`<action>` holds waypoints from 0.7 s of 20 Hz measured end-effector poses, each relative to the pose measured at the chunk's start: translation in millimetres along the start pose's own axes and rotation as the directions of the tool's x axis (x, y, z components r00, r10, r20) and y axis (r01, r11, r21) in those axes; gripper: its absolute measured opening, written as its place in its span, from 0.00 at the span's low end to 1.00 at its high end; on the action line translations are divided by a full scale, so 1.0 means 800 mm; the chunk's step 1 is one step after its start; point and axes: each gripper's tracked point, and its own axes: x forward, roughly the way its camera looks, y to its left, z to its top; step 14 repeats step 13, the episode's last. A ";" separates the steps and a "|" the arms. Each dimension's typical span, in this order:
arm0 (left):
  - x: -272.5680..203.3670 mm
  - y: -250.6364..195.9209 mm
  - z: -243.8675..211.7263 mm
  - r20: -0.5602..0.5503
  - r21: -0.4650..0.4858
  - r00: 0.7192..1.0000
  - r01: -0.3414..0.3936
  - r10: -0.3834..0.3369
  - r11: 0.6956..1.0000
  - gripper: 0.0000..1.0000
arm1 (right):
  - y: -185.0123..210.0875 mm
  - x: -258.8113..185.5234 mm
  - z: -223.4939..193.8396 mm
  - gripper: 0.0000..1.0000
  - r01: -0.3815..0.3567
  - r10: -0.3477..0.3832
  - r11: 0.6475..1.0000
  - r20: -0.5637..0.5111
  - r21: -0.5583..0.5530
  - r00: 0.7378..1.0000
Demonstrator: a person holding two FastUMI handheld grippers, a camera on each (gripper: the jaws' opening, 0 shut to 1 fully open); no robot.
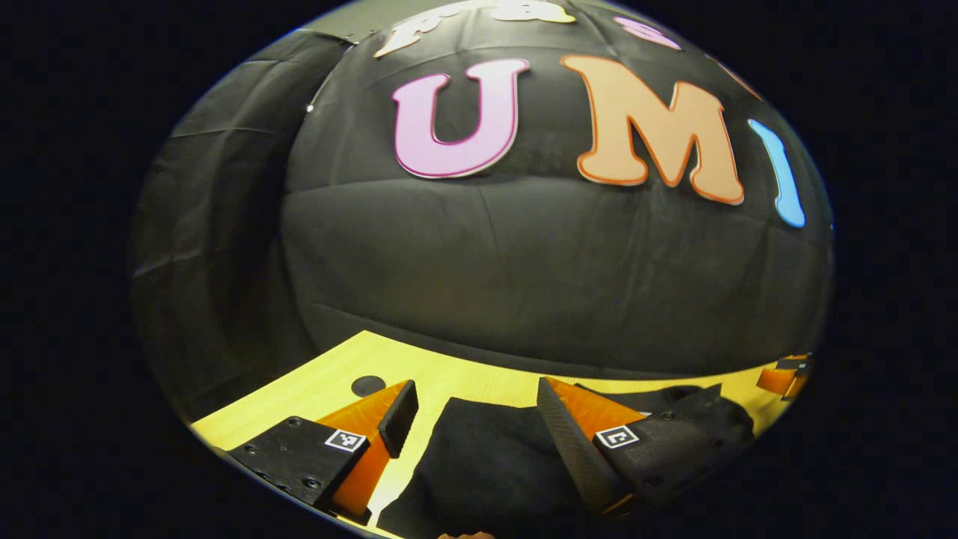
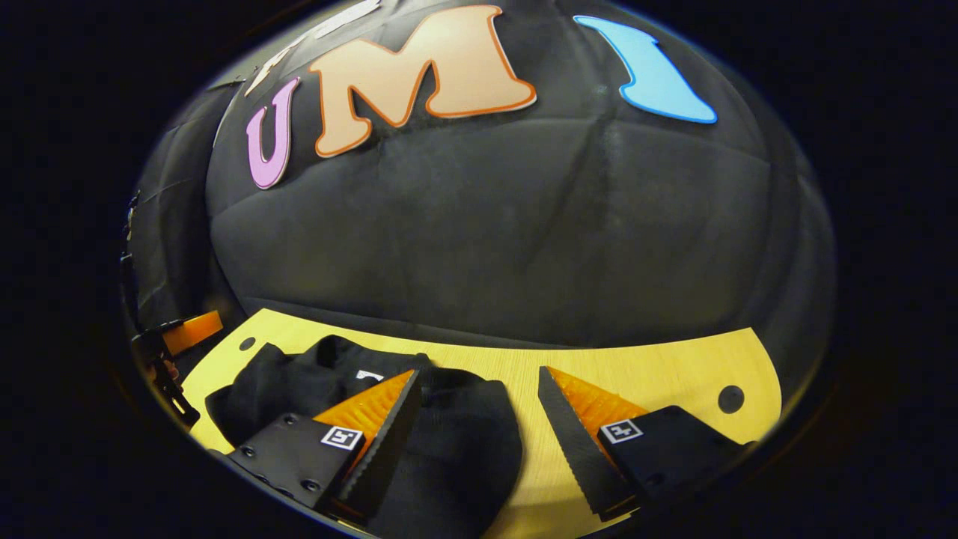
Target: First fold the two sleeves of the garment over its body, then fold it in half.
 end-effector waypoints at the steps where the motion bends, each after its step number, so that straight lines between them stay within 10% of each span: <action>1: -0.009 0.007 0.006 0.005 -0.024 1.000 -0.005 0.005 1.000 0.95 | 0.001 -0.017 0.009 0.99 -0.011 0.011 1.000 0.026 0.001 1.000; 14: -0.262 0.066 0.166 0.275 -0.070 0.957 0.114 -0.091 0.991 0.95 | 0.080 -0.353 0.068 0.99 -0.102 0.119 0.993 0.374 -0.065 0.920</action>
